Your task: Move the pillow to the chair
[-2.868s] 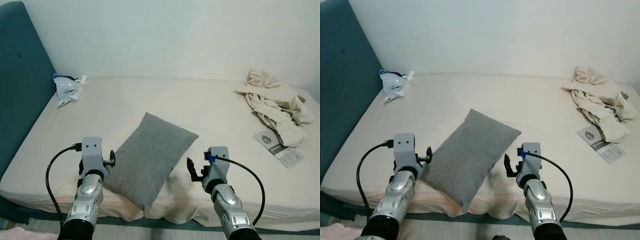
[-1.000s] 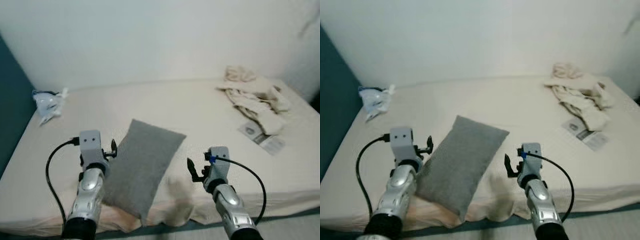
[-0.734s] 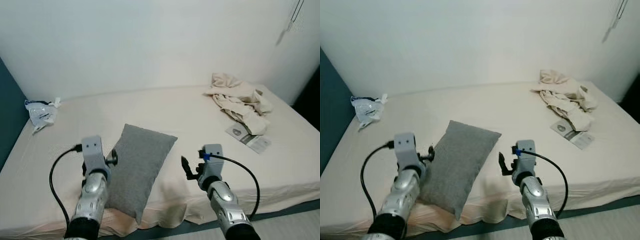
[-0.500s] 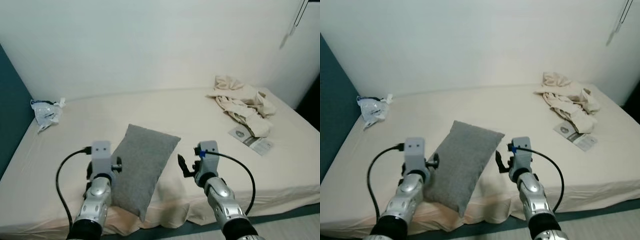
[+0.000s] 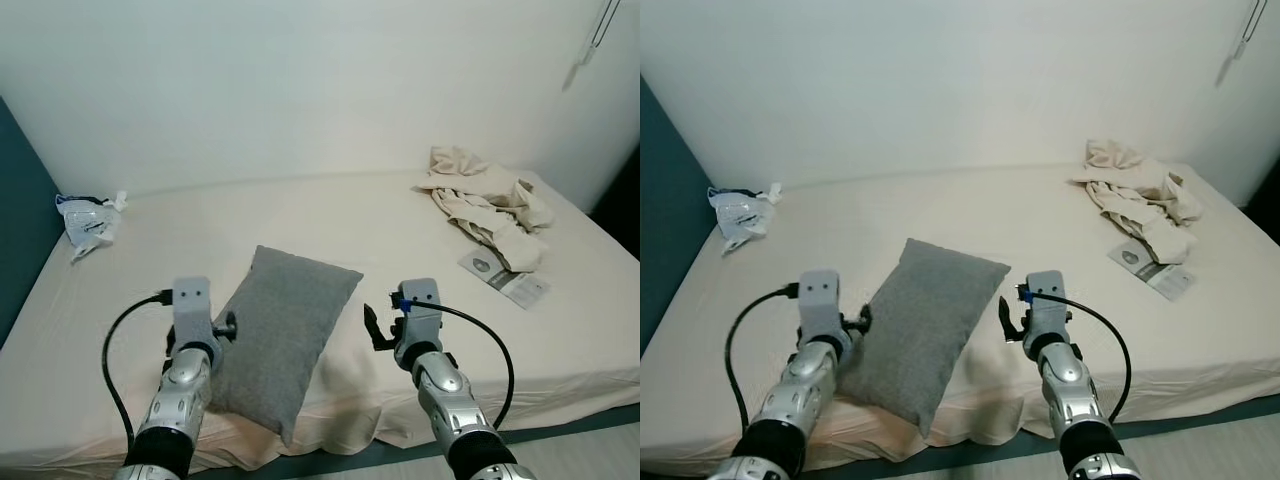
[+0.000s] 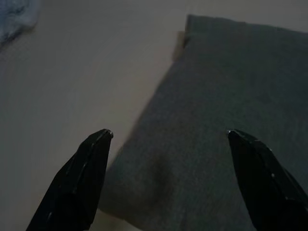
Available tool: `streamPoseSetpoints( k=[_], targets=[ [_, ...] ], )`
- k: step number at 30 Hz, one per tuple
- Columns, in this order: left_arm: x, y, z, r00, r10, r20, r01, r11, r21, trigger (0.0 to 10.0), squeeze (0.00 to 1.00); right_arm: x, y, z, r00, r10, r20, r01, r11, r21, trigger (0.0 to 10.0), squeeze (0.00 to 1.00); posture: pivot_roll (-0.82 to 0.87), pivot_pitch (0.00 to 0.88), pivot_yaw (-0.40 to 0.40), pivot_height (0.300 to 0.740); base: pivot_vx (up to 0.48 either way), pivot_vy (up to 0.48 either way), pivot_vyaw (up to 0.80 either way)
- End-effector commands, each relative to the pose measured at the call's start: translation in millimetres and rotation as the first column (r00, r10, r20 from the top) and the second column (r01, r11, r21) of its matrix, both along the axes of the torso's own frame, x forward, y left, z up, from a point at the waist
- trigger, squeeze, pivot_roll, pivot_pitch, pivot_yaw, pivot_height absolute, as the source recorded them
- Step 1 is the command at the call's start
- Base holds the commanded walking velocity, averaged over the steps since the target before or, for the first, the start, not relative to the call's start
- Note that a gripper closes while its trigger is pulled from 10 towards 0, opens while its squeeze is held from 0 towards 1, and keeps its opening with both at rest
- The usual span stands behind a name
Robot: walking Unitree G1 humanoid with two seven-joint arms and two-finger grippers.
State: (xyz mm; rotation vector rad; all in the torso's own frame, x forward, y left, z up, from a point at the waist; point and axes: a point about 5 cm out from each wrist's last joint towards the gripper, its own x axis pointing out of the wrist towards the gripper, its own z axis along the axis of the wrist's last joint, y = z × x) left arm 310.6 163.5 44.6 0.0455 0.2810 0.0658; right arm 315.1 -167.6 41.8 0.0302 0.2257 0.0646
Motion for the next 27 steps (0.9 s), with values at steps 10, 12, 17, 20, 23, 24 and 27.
streamPoseSetpoints(
  k=[10, 12, 17, 20, 23, 24, 27],
  targets=[
    [5.2, 17.1, 12, 0.997, 0.038, 0.069, -0.039, 0.999, 0.01, 10.0, 0.0, -4.8, 27.1, -8, 0.991, 0.126, -0.035, -0.124, 0.991, 0.054, 10.0, 0.0, 0.04, 0.068, -0.027, 0.74, 0.0, 0.0, 0.0],
    [6.2, 19.6, 16, 0.994, 0.057, 0.096, -0.06, 0.998, 0.02, 10.0, 0.0, -4.3, 28.8, -9, 0.99, 0.133, -0.041, -0.132, 0.991, 0.039, 10.0, 0.0, 0.04, 0.068, -0.027, 0.74, 0.0, 0.0, 0.0],
    [6.8, 19.0, 20, 0.989, 0.09, 0.117, -0.088, 0.996, -0.026, 10.0, 0.0, 4.4, 29.6, 2, 0.988, 0.156, 0.013, -0.157, 0.987, 0.045, 10.0, 0.0, 0.06, 0.064, -0.021, 0.74, 0.0, 0.0, 0.0],
    [5.7, 12.1, 19, 0.992, 0.055, 0.116, -0.051, 0.998, -0.037, 10.0, 0.0, 8.2, 20.8, 10, 0.994, 0.094, 0.057, -0.099, 0.992, 0.08, 10.0, 0.0, 0.06, 0.076, 0.008, 0.74, 0.0, 0.0, 0.0],
    [4.7, 7.2, 14, 0.995, 0.034, 0.092, -0.034, 0.999, -0.007, 10.0, 0.0, 7.5, 12.4, 6, 0.998, 0.048, 0.034, -0.05, 0.997, 0.062, 10.0, 0.0, 0.03, 0.056, 0.015, 0.74, 0.0, 0.0, 0.0],
    [4.6, 1.6, 12, 0.997, -0.003, 0.077, 0.002, 1.0, 0.006, 10.0, 0.0, 6.3, 10.8, 6, 0.998, 0.061, 0.03, -0.063, 0.997, 0.048, 10.0, 0.0, 0.02, 0.082, 0.044, 0.74, 0.0, 0.0, 0.0],
    [5.1, -0.2, 2, 1.0, -0.024, 0.011, 0.023, 0.997, 0.08, 10.0, 0.0, 4.7, 9.9, 1, 0.995, 0.097, -0.02, -0.098, 0.994, -0.051, 10.0, 0.0, 0.01, 0.059, 0.053, 0.74, 0.0, 0.0, 0.0]
  ],
)
